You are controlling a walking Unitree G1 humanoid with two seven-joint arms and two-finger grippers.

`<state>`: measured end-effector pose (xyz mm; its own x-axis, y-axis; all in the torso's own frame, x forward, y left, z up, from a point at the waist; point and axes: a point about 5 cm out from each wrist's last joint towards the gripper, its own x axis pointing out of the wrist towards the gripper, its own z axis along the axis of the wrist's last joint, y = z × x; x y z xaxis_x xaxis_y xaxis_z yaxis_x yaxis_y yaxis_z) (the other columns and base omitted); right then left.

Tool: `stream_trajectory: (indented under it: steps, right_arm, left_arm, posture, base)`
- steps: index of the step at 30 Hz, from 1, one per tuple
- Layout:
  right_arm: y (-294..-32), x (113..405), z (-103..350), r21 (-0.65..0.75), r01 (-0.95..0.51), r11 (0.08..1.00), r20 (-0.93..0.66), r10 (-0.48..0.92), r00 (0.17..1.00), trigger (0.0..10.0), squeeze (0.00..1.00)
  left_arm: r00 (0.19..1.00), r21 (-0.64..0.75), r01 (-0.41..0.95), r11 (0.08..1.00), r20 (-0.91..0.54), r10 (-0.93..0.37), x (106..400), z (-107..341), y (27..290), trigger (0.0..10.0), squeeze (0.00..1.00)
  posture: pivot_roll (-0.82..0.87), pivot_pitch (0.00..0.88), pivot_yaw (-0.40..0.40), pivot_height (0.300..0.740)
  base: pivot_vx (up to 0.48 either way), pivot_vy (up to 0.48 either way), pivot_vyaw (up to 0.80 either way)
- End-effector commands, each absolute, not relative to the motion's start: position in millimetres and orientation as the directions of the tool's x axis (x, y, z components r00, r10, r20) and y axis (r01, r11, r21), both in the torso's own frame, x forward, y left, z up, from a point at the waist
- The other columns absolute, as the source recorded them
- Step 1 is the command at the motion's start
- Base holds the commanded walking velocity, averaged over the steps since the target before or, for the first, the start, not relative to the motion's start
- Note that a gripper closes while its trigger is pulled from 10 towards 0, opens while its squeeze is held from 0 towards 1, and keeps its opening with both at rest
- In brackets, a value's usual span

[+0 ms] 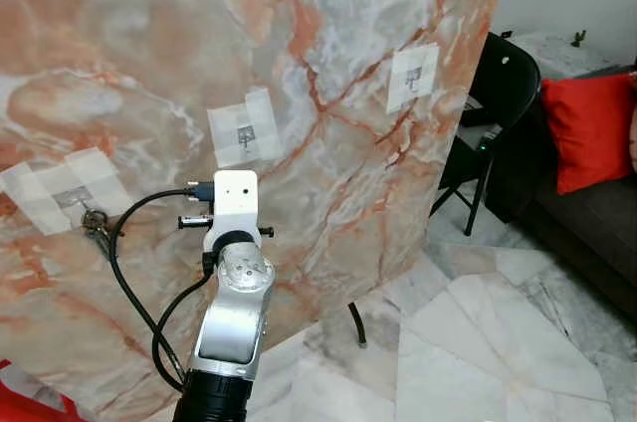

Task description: Hang keys on a hook

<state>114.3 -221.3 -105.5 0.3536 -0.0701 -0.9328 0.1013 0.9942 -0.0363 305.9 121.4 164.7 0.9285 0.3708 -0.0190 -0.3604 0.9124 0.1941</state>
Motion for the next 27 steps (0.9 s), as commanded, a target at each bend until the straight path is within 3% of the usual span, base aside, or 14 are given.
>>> stream_trajectory:
  steps: [1, 7, 15, 23, 27]
  right_arm:
    - [-222.8, 116.2, -104.5, -0.039, 0.086, 0.996, -0.928, -0.068, 0.366, 10.0, 0.00]
    - [-222.3, 116.1, -104.6, -0.039, 0.078, 0.996, -0.927, -0.065, 0.369, 10.0, 0.00]
    - [-221.7, 114.2, -105.3, -0.039, 0.091, 0.995, -0.930, -0.069, 0.361, 10.0, 0.00]
    - [-221.6, 113.7, -105.5, -0.040, 0.088, 0.995, -0.930, -0.070, 0.360, 10.0, 0.00]
    - [-221.1, 114.6, -105.3, -0.036, 0.089, 0.995, -0.929, -0.066, 0.364, 10.0, 0.00]
  left_arm:
    - [0.930, 0.200, -0.361, 0.911, 0.008, 0.367, 305.3, 171.5, 117.4, 10.0, 0.00]
    - [0.941, 0.182, -0.336, 0.924, 0.020, 0.338, 307.3, 174.9, 112.5, 10.0, 0.00]
    - [0.946, 0.178, -0.322, 0.930, 0.037, 0.321, 308.0, 178.2, 110.5, 10.0, 0.00]
    - [0.987, 0.220, -0.163, 0.962, 0.037, 0.159, 310.2, 177.4, 88.9, 10.0, 0.00]
    - [0.986, 0.206, -0.168, 0.964, 0.045, 0.163, 313.2, 180.0, 86.5, 10.0, 0.00]
  posture:
    - [0.13, 0.000, -0.041, 0.740]
    - [0.12, 0.000, -0.037, 0.740]
    - [0.12, 0.000, -0.031, 0.740]
    - [0.12, 0.000, -0.029, 0.740]
    - [0.12, 0.000, -0.030, 0.740]
  base:
    - [0.000, 0.000, 0.00]
    - [0.000, 0.000, 0.48]
    - [0.000, 0.000, 0.00]
    - [0.000, 0.000, 0.00]
    - [0.000, -0.354, 0.00]
